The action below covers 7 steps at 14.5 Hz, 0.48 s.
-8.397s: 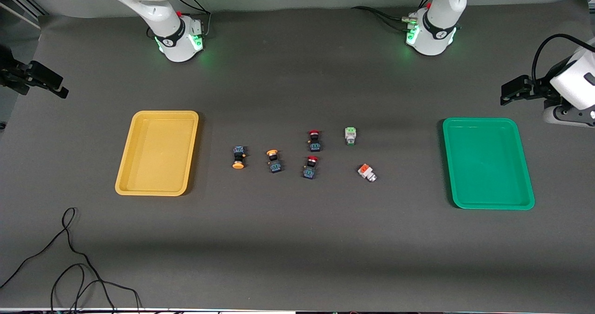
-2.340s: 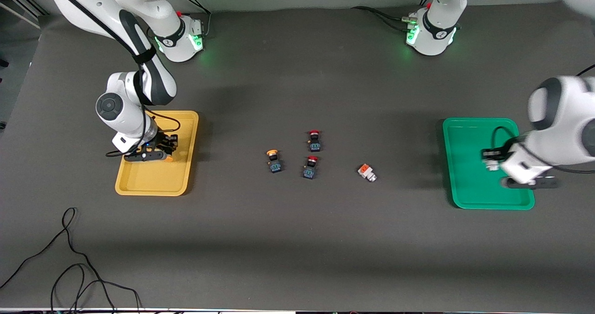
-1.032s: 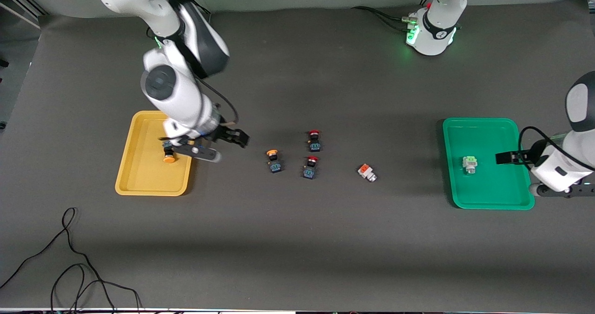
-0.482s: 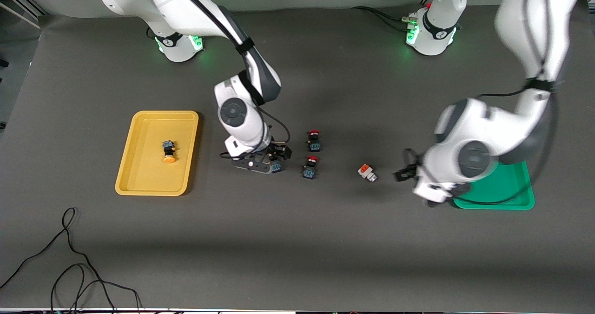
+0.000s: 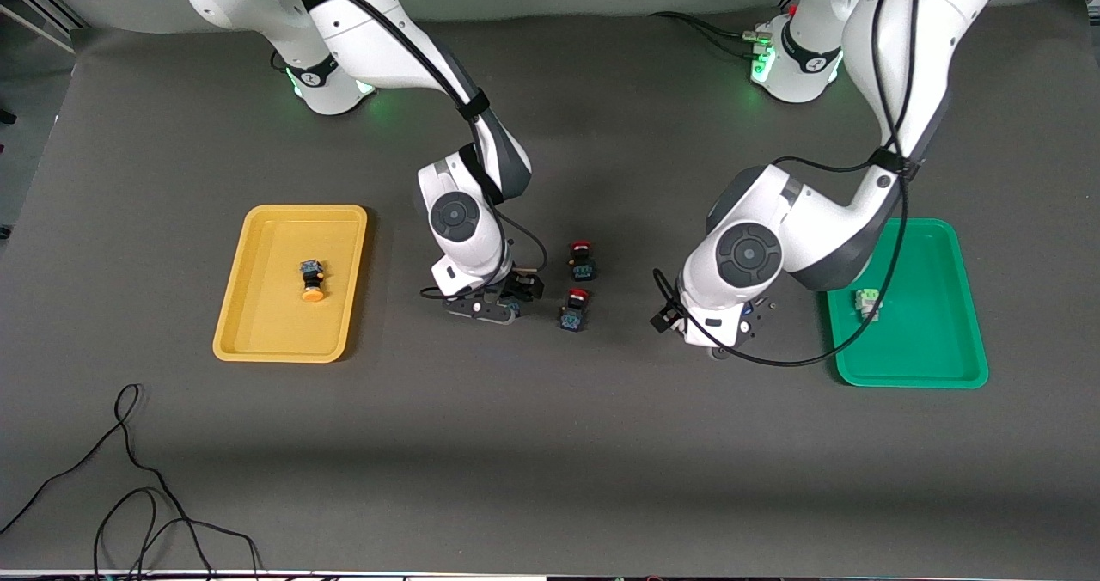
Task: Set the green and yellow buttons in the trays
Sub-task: 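Grasp the orange-base button with the left gripper while the right gripper grasps yellow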
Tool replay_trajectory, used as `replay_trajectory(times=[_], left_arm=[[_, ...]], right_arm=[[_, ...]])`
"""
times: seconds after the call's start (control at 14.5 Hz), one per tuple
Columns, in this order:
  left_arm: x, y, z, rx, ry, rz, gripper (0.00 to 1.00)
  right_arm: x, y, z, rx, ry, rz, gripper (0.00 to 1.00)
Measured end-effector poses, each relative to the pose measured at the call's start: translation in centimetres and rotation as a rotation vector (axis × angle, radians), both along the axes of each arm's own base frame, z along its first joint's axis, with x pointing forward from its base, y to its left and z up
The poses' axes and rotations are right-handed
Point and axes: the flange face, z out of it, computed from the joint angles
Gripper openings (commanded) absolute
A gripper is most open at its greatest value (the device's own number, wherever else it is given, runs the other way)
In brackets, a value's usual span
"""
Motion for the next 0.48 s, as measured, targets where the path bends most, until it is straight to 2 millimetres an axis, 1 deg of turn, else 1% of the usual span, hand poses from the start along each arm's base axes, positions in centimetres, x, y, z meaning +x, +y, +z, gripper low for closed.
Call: replay_trajectory(times=[0.14, 0.28, 0.34, 0.41, 0.48], left_arm=[[-0.3, 1.0, -4.0, 0.034, -0.022, 0.001, 1.0], [-0.3, 1.6, -8.1, 0.058, -0.037, -0.006, 1.0], [-0.4, 1.7, -9.7, 0.062, -0.038, -0.009, 0.95], [-0.5, 1.6, -10.8, 0.061, -0.033, -0.013, 0.79], [-0.7, 1.4, -11.4, 0.061, -0.028, -0.02, 0.55]], right_arm=[[0.2, 0.1, 0.0, 0.004, -0.014, 0.001, 0.0], [0.6, 0.3, 0.6, 0.012, -0.028, 0.0, 0.0], [1.0, 0.4, 1.3, 0.018, -0.038, -0.003, 0.0], [1.4, 0.2, 2.2, 0.024, -0.044, -0.005, 0.0], [2.0, -0.2, 3.6, 0.023, -0.035, -0.004, 0.0]])
